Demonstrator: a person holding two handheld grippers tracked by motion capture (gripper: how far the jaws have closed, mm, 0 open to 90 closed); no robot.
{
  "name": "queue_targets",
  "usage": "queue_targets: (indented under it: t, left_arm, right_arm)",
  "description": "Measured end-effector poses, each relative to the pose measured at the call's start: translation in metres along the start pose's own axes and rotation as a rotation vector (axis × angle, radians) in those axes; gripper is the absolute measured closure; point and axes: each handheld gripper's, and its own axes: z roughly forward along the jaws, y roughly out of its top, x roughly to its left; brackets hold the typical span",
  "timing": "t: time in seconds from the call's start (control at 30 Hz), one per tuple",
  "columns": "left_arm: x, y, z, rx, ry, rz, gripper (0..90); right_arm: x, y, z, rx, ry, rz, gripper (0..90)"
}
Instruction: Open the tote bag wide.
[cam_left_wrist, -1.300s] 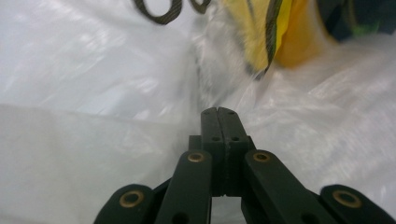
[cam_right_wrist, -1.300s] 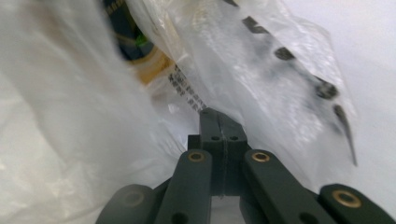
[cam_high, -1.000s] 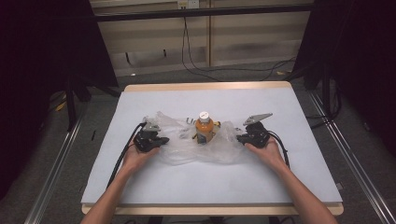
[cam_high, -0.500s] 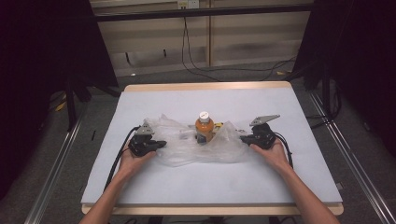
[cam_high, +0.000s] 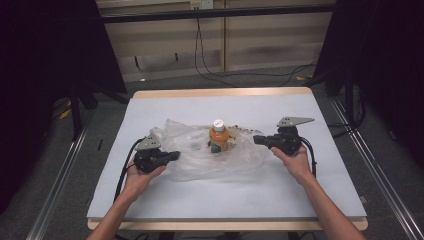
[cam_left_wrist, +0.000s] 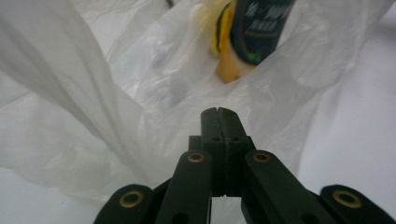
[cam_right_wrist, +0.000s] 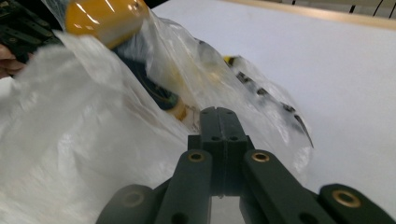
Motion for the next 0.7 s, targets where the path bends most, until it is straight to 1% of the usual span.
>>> queue_targets:
  t: [0.03,0.07,0.1,0.13,0.17,0.2,0.23,0.27,0.33,0.37,0.4,0.43,0.47,0.5,0.57,0.6,0.63,0.67,0.7]
  left_arm:
    - [-0.003,0.002,-0.002,-0.012,-0.012,0.007,90.0]
    - [-0.005,0.005,-0.004,-0.012,0.000,0.028,90.0]
    - [-0.008,0.007,-0.006,-0.018,0.003,0.031,90.0]
    - [-0.010,0.009,-0.008,-0.038,-0.018,0.031,90.0]
    - [-0.013,0.011,-0.010,-0.045,-0.020,0.030,90.0]
    - [-0.016,0.013,-0.011,-0.052,-0.012,0.031,90.0]
    - [-0.016,0.015,-0.013,-0.050,-0.018,0.044,90.0]
    - [-0.016,0.019,-0.015,-0.068,-0.015,0.052,90.0]
    - [-0.016,0.022,-0.015,-0.068,-0.014,0.049,90.0]
    - [-0.016,0.024,-0.014,-0.075,-0.015,0.048,90.0]
    - [-0.017,0.026,-0.013,-0.092,-0.023,0.035,90.0]
    - [-0.018,0.030,-0.013,-0.080,-0.014,0.056,90.0]
    - [-0.020,0.032,-0.011,-0.079,-0.015,0.059,90.0]
    - [-0.020,0.033,-0.010,-0.083,-0.030,0.056,90.0]
    - [-0.020,0.034,-0.004,-0.081,-0.032,0.054,90.0]
    - [-0.018,0.034,0.001,-0.069,-0.036,0.054,90.0]
    - [-0.016,0.034,0.005,-0.061,-0.028,0.047,90.0]
    - [-0.014,0.033,0.009,-0.056,-0.027,0.051,90.0]
    - [-0.015,0.031,0.014,-0.056,-0.024,-0.005,90.0]
  right_arm:
    - [0.003,0.003,-0.002,-0.011,0.010,0.002,90.0]
    - [0.005,0.006,-0.003,-0.022,0.014,-0.002,90.0]
    - [0.008,0.009,-0.004,-0.027,0.016,-0.011,90.0]
    - [0.010,0.011,-0.004,-0.031,0.020,-0.016,90.0]
    - [0.014,0.018,-0.006,-0.057,0.032,-0.023,90.0]
    - [0.014,0.018,-0.006,-0.057,0.032,-0.023,90.0]
    - [0.017,0.023,-0.008,-0.072,0.035,-0.026,90.0]
    - [0.018,0.026,-0.009,-0.085,0.038,-0.026,90.0]
    - [0.019,0.029,-0.010,-0.093,0.046,-0.022,90.0]
    - [0.020,0.031,-0.010,-0.095,0.053,-0.024,90.0]
    - [0.023,0.034,-0.010,-0.089,0.054,-0.031,90.0]
    - [0.026,0.037,-0.010,-0.086,0.059,-0.037,90.0]
    - [0.035,0.042,-0.012,-0.082,0.080,-0.059,90.0]
    - [0.035,0.042,-0.012,-0.082,0.080,-0.059,90.0]
    - [0.043,0.044,-0.013,-0.091,0.108,-0.071,90.0]
    - [0.050,0.042,-0.010,-0.075,0.132,-0.074,90.0]
    - [0.050,0.042,-0.010,-0.075,0.132,-0.074,90.0]
    - [0.052,0.039,-0.006,-0.057,0.140,-0.075,90.0]
    - [0.053,0.036,-0.002,-0.038,0.143,-0.076,90.0]
